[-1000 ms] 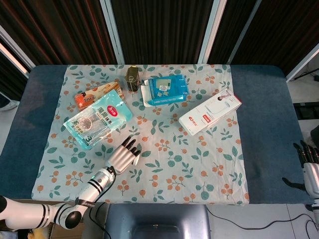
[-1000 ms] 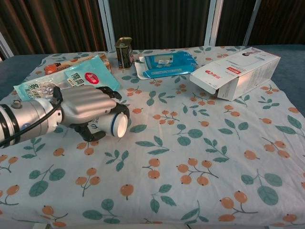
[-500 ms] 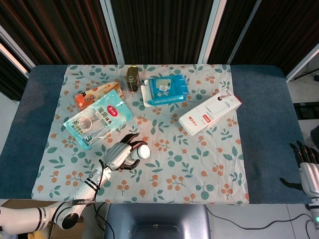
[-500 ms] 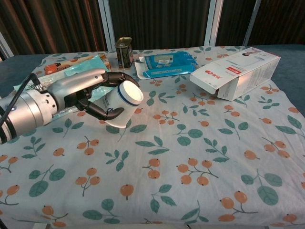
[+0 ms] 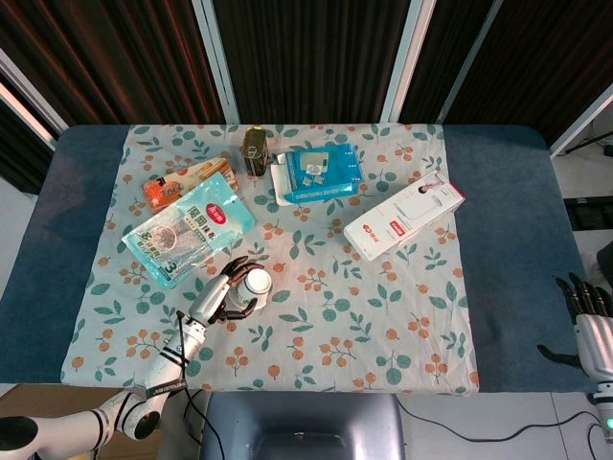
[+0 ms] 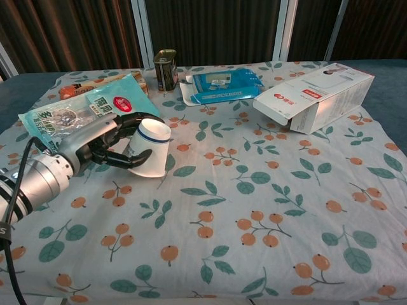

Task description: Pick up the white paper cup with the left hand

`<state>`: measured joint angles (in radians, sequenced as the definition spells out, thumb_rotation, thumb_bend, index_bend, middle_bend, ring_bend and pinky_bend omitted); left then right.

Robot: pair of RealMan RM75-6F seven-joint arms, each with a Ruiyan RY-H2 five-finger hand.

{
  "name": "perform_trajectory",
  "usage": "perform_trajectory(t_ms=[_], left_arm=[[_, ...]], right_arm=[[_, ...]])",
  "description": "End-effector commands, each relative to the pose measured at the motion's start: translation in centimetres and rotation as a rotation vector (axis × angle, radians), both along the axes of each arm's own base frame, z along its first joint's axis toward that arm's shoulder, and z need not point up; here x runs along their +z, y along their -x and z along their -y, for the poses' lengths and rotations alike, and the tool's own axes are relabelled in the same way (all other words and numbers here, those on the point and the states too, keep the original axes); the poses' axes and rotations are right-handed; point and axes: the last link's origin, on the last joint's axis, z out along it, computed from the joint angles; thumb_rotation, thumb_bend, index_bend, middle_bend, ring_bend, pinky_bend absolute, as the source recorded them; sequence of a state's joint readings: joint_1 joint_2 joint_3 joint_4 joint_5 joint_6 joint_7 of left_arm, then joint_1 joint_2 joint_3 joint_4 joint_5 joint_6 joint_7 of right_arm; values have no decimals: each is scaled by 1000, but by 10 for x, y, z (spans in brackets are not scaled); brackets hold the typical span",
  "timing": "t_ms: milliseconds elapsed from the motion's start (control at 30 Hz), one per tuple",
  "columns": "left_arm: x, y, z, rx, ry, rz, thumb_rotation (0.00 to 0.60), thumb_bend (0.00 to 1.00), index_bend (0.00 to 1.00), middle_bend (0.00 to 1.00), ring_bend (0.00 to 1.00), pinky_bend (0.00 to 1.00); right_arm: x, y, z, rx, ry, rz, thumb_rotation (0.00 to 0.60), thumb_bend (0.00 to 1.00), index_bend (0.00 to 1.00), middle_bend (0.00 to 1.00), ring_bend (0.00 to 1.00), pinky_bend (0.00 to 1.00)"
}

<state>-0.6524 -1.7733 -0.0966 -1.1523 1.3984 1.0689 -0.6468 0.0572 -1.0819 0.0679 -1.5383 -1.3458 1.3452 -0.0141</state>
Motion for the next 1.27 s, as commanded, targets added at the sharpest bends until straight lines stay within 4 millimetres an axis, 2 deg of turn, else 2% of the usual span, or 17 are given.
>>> perform_trajectory(t_ms=[33, 100, 200, 400, 533, 600, 700, 800, 933, 1000, 1100, 1133, 1167, 1267], left_arm=[[-3, 3, 3, -7, 24, 0, 600, 458, 147, 200, 0, 0], [-3, 4, 4, -14, 45, 4, 600, 441, 30, 95, 0, 0], [-1, 6, 4, -20, 51, 6, 600, 425, 0, 7, 0, 0], [11, 2, 6, -63, 9, 19, 600, 405, 0, 0, 0, 0], [42, -3, 14, -158, -94, -6, 600, 388, 0, 0, 0, 0], [66, 2, 21, -206, -174, -87, 600, 372, 0, 0, 0, 0], [106, 23, 36, -238, -267, -339, 600, 358, 0, 0, 0, 0], [151, 55, 57, -184, -362, -660, 600, 358, 0, 0, 0, 0], [184, 93, 86, -52, -450, -875, 600, 355, 0, 0, 0, 0], [191, 107, 97, -10, -468, -920, 600, 356, 0, 0, 0, 0], [195, 116, 104, 15, -479, -947, 600, 357, 0, 0, 0, 0], [202, 132, 116, 73, -493, -975, 600, 358, 0, 0, 0, 0], [203, 139, 123, 95, -510, -976, 600, 358, 0, 0, 0, 0], [202, 147, 133, 106, -531, -953, 600, 355, 0, 0, 0, 0]], right_arm=[[0, 0, 0, -2, -1, 0, 600, 113, 0, 0, 0, 0], [0, 1, 0, -4, -2, 0, 600, 112, 0, 0, 0, 0], [-1, 1, 0, -6, -4, 1, 600, 112, 0, 0, 0, 0], [1, 0, 0, -5, 1, 1, 600, 112, 0, 0, 0, 0], [3, -1, 1, 6, 11, 2, 600, 112, 0, 0, 0, 0], [4, -3, 2, 15, 16, -1, 600, 112, 0, 0, 0, 0], [6, -3, 1, 31, 24, -19, 600, 112, 0, 0, 0, 0], [9, -2, -2, 47, 32, -60, 600, 112, 0, 0, 0, 0], [11, -1, -8, 63, 42, -104, 600, 112, 0, 0, 0, 0], [11, -1, -11, 66, 46, -112, 600, 112, 0, 0, 0, 0], [11, -1, -12, 68, 50, -115, 600, 111, 0, 0, 0, 0], [10, 2, -13, 61, 54, -114, 600, 112, 0, 0, 0, 0], [10, 4, -13, 56, 56, -108, 600, 112, 0, 0, 0, 0], [10, 5, -15, 60, 62, -105, 600, 112, 0, 0, 0, 0]])
